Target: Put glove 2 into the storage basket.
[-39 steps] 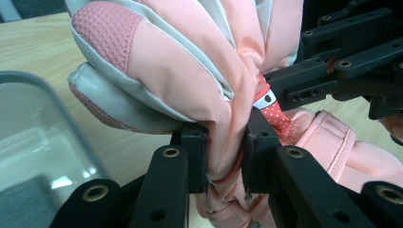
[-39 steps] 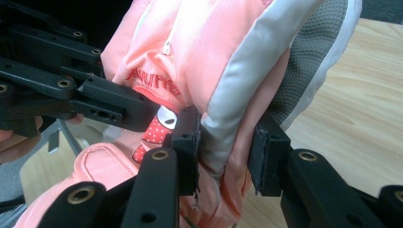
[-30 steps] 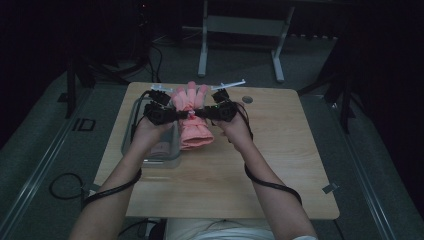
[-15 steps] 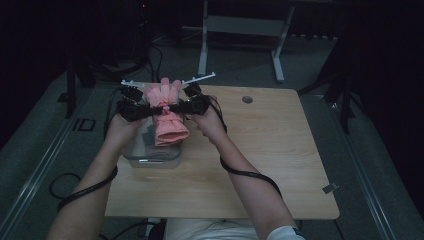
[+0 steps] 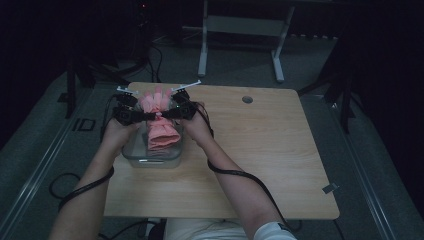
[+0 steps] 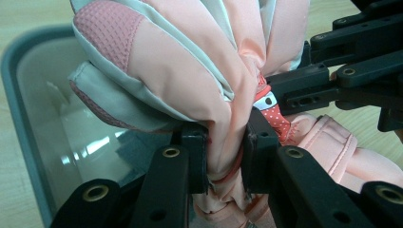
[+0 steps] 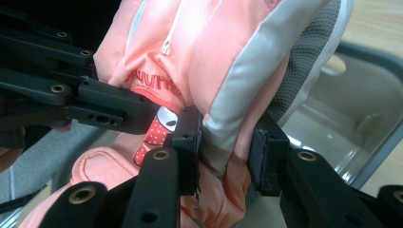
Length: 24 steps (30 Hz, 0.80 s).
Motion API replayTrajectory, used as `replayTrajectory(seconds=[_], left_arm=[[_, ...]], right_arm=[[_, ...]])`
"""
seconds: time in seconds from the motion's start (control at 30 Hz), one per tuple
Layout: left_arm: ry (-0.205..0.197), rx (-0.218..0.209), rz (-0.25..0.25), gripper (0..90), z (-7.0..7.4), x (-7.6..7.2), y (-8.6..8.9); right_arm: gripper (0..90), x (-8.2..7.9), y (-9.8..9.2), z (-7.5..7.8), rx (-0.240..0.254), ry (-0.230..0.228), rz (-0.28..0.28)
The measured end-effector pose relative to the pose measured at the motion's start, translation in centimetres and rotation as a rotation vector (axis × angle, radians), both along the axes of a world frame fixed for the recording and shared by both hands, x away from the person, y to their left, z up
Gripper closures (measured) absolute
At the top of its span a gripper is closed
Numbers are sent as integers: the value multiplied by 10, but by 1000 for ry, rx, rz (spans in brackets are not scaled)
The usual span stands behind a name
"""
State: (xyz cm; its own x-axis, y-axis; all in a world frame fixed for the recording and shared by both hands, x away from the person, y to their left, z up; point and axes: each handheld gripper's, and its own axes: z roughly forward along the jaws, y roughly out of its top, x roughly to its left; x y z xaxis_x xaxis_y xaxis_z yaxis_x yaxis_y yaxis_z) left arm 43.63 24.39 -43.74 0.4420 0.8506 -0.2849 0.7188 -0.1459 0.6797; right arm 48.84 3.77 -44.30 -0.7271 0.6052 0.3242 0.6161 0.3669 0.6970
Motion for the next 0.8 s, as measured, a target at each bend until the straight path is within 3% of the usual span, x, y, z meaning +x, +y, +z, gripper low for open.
replayTrajectory(seconds=[0.17,0.3,0.8], left_arm=[[46,-23,9,744,-16,1,3],[75,-16,13,744,-24,0,3],[165,9,43,741,-41,-4,-4]], right_arm=[[682,2,4,-15,-16,38,-4],[682,2,6,-25,-33,70,4],[672,1,5,-45,-73,133,27]])
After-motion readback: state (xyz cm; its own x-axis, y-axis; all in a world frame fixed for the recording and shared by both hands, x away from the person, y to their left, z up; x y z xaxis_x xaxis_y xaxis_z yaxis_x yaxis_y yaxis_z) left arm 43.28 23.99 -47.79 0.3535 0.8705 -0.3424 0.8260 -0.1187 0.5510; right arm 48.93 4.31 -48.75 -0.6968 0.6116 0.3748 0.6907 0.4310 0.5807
